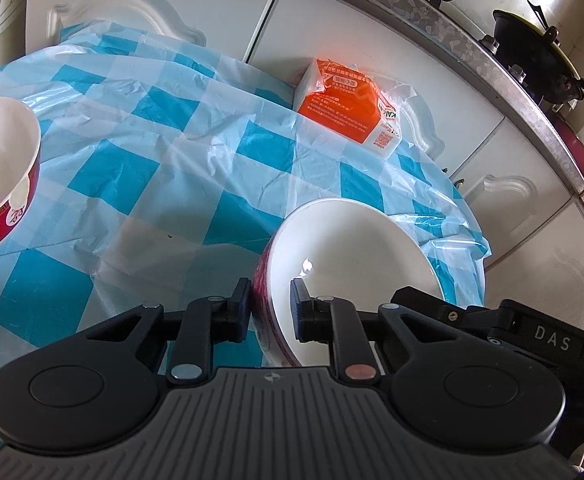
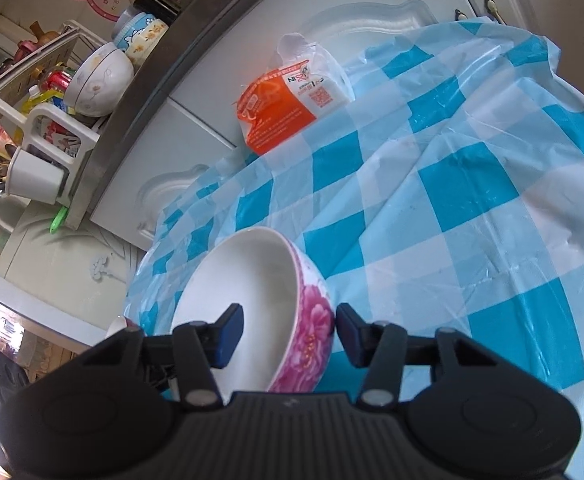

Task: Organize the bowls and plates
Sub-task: 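Close both grippers on the pink floral bowl rim and lift it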

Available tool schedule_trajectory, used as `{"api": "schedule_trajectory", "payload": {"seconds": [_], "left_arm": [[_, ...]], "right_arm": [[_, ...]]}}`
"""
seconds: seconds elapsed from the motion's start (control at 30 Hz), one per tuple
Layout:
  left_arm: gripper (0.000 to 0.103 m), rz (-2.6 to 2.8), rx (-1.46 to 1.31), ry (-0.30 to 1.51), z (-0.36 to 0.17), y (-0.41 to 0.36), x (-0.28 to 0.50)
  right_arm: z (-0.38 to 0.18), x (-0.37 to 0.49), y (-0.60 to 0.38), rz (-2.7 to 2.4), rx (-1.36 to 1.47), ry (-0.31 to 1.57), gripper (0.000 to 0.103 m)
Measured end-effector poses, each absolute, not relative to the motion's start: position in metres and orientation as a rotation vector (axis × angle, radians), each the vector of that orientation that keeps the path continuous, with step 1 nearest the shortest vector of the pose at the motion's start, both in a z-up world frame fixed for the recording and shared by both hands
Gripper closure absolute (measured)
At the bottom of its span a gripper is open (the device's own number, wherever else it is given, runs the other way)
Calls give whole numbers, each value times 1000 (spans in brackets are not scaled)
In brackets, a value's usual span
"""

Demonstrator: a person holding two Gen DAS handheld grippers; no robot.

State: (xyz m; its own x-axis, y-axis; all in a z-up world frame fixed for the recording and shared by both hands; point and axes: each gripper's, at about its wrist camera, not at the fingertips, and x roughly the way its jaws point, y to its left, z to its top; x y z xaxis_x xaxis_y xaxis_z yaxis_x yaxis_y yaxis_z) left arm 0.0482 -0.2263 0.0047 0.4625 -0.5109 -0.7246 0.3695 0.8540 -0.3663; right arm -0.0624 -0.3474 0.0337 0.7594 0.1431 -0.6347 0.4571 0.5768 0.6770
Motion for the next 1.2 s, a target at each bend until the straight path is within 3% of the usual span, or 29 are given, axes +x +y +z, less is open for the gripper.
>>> {"api": "schedule_trajectory", "payload": {"seconds": [0.43, 1.2], "left_arm": [[88, -577, -176, 913, 12, -223, 38], [88, -571, -264, 825, 67, -165, -1]], "right_arm": [[38, -71, -342, -248, 956, 683, 52], [99, -92, -300, -167, 936, 590, 52]]}}
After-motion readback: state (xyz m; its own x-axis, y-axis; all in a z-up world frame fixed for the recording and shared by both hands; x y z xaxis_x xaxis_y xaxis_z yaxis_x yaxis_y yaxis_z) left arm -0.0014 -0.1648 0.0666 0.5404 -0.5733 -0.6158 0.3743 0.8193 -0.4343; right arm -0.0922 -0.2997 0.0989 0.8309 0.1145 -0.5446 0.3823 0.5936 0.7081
